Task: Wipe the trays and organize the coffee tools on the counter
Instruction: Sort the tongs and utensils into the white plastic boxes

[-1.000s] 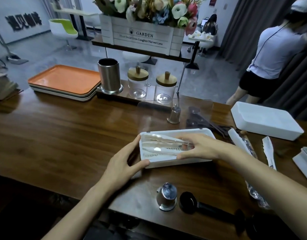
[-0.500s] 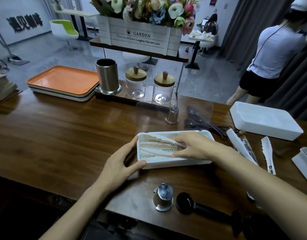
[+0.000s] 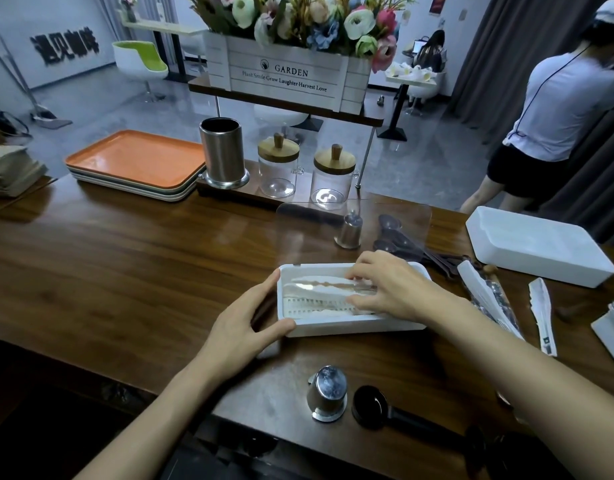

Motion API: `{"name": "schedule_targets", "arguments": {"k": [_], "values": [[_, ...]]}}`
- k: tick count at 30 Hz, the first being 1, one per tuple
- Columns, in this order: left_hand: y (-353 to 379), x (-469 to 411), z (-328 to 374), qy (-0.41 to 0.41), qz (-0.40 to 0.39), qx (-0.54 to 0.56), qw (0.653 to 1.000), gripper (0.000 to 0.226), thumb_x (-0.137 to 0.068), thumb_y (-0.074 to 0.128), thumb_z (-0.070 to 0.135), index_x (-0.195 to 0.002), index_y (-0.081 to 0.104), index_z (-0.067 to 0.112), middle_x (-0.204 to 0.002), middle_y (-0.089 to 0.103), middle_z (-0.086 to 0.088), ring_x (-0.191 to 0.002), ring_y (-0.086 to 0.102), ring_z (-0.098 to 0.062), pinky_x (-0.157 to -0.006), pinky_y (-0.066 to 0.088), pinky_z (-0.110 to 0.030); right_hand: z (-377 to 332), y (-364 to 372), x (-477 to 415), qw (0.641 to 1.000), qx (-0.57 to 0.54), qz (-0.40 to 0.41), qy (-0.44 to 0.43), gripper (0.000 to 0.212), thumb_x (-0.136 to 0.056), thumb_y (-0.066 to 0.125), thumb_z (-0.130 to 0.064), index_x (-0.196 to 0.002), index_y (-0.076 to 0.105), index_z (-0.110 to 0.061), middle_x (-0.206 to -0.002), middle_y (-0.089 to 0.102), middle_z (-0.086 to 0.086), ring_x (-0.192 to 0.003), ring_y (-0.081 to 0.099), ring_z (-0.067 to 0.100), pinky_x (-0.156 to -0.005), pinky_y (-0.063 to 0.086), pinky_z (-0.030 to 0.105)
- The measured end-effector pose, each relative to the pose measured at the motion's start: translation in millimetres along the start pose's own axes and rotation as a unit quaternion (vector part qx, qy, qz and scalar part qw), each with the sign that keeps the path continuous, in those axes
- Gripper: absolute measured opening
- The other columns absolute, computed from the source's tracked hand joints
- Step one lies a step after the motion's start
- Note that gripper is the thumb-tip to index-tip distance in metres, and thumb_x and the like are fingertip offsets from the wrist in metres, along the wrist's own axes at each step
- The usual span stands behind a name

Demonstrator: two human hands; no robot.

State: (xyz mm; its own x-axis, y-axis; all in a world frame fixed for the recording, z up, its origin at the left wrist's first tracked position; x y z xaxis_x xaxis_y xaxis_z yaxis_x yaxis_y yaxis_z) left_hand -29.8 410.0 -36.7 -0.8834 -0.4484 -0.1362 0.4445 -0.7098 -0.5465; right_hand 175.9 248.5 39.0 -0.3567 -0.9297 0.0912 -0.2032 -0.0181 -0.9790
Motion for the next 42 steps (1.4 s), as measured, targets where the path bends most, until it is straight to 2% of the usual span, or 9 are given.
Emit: {"name": "schedule_targets", "arguments": {"k": [5,15,18,21,26,28,32,37,42], "values": [[0.5,-1.0,-1.6,0.000,-0.008,-0.003,1.000,0.083,-0.087,0.074,0.052,-0.154,0.025,0.055,-0.150,0.030,0.045,-0.139,0.029,0.018,-0.111,0.030,-0.019,-2.4,-15.2,2.7,0.991,-0.123,0.050,0.000,0.037,-0.090,0.068,-0.047,-0.124,0.067,-0.032,-0.109,0.066,-0.016,-0.094,0.060,0.005,-0.084,0.055,0.037],[0.5,-1.5,-1.0,0.005,-0.014,-0.009,1.000,0.082,-0.081,0.064,0.066,-0.151,0.021,0.063,-0.145,0.033,0.049,-0.136,0.034,0.017,-0.107,0.034,-0.020,-31.9,-9.5,-8.7,0.980,-0.158,0.105,-0.052,0.025,-0.094,0.065,-0.041,-0.117,0.068,-0.032,-0.103,0.067,-0.019,-0.094,0.062,0.005,-0.084,0.053,0.037],[-0.2,-1.4,1.8,0.007,-0.015,-0.015,1.000,0.071,-0.080,0.063,0.068,-0.141,0.026,0.072,-0.138,0.040,0.051,-0.131,0.039,0.018,-0.102,0.033,-0.010,-30.7,1.9,-10.2,0.990,-0.114,0.061,-0.056,0.026,-0.093,0.064,-0.041,-0.114,0.068,-0.026,-0.103,0.067,-0.012,-0.093,0.061,0.010,-0.083,0.051,0.040],[0.0,-1.9,1.9,0.010,-0.017,-0.007,1.000,0.077,-0.084,0.067,0.059,-0.151,0.029,0.058,-0.147,0.040,0.041,-0.137,0.038,0.013,-0.107,0.034,-0.019,-24.2,11.6,-11.1,0.999,-0.037,0.005,-0.035,0.025,-0.093,0.065,-0.042,-0.104,0.066,-0.020,-0.101,0.066,-0.005,-0.093,0.058,0.017,-0.083,0.049,0.043],[0.5,-2.0,2.0,0.009,-0.022,-0.016,1.000,0.084,-0.082,0.066,0.062,-0.153,0.020,0.060,-0.148,0.040,0.038,-0.138,0.037,0.010,-0.109,0.036,-0.026,-5.1,14.1,-13.3,0.996,0.049,-0.069,0.038,0.013,-0.088,0.067,-0.036,-0.083,0.055,-0.033,-0.091,0.061,-0.008,-0.085,0.056,0.019,-0.059,0.038,0.026],[1.1,-2.3,2.6,0.008,-0.022,-0.018,1.000,0.084,-0.082,0.065,0.063,-0.153,0.020,0.059,-0.148,0.040,0.038,-0.137,0.037,0.011,-0.110,0.037,-0.027,-2.7,17.4,-16.4,0.995,0.046,-0.066,0.051,0.008,-0.087,0.069,-0.035,-0.094,0.065,-0.033,-0.096,0.066,-0.007,-0.088,0.059,0.019,-0.063,0.043,0.027],[2.1,-2.6,1.1,0.010,-0.021,-0.021,1.000,0.084,-0.081,0.063,0.064,-0.153,0.020,0.059,-0.148,0.040,0.039,-0.136,0.038,0.011,-0.108,0.038,-0.026,0.3,16.5,-14.0,0.997,0.017,-0.053,0.049,0.031,-0.089,0.071,-0.037,-0.120,0.070,-0.034,-0.110,0.069,-0.010,-0.100,0.062,0.015,-0.080,0.050,0.028],[2.3,-3.0,-0.1,0.008,-0.018,-0.022,1.000,0.086,-0.078,0.061,0.068,-0.153,0.018,0.060,-0.141,0.037,0.049,-0.132,0.037,0.017,-0.101,0.036,-0.017,3.1,17.2,-4.8,0.995,-0.071,-0.043,0.048,0.025,-0.096,0.068,-0.030,-0.118,0.074,-0.037,-0.106,0.071,-0.013,-0.083,0.059,0.000,-0.072,0.042,0.008],[1.9,-4.5,0.1,0.012,-0.030,-0.010,0.999,0.086,-0.078,0.060,0.070,-0.153,0.018,0.060,-0.141,0.037,0.049,-0.128,0.037,0.020,-0.096,0.037,-0.016,14.1,0.9,18.8,0.989,-0.114,0.000,0.097,0.026,-0.101,0.057,-0.021,-0.116,0.073,-0.034,-0.120,0.067,-0.015,-0.108,0.061,0.005,-0.097,0.051,0.027]]}}
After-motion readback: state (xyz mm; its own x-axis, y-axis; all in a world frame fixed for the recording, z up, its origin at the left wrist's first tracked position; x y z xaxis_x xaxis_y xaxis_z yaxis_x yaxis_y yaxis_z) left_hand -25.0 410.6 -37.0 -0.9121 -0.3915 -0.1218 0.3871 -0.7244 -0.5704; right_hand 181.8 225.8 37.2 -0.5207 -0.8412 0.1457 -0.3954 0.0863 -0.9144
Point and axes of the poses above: each hand's wrist, its own x-axis away from the middle knuckle, its own y-axis out of the palm, z = x × y, the point moved 4 cm from there along -x, towards the middle knuckle
